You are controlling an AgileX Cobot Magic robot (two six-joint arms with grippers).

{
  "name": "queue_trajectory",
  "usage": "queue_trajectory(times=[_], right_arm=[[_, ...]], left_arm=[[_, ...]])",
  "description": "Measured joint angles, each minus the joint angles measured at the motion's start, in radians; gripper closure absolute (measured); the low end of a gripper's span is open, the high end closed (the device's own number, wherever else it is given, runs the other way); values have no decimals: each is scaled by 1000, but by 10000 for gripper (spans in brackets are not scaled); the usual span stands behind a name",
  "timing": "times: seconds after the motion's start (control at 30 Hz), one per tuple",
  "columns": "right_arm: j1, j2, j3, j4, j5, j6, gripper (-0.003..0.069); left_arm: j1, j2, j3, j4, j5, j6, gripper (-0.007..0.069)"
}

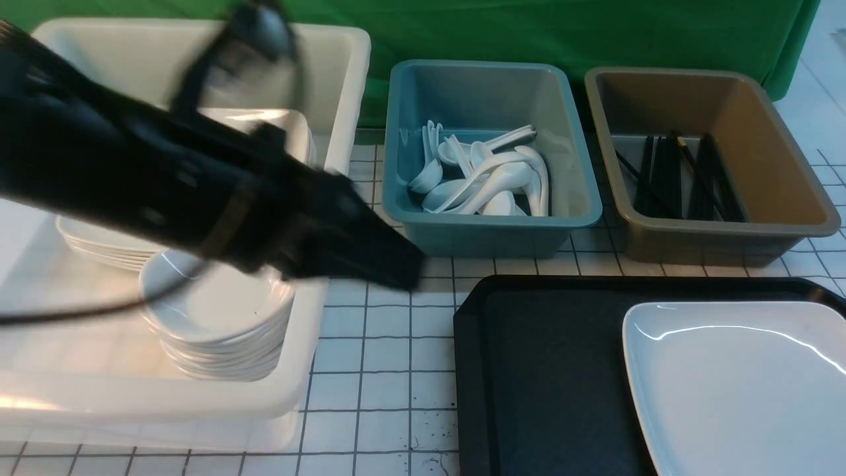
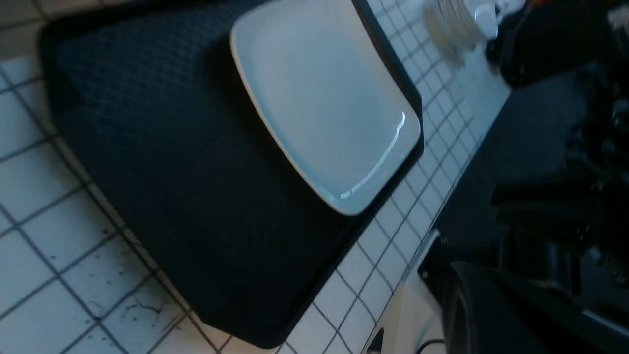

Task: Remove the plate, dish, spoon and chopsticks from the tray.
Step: Use the left arm to grab a plate from the dinner plate

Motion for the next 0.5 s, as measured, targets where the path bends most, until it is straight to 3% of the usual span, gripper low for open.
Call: queue_trajectory(times=[0.1, 0.23, 0.5], right_arm=[[0, 0, 0, 0, -1, -19, 419], [0, 0, 0, 0, -2, -40, 419], [0, 0, 0, 0, -2, -72, 419]], left_arm=[[-200, 68, -2, 73, -98, -76, 630], [-342, 172, -3, 90, -167, -135, 626], [-455, 351, -11, 51, -240, -184, 602]])
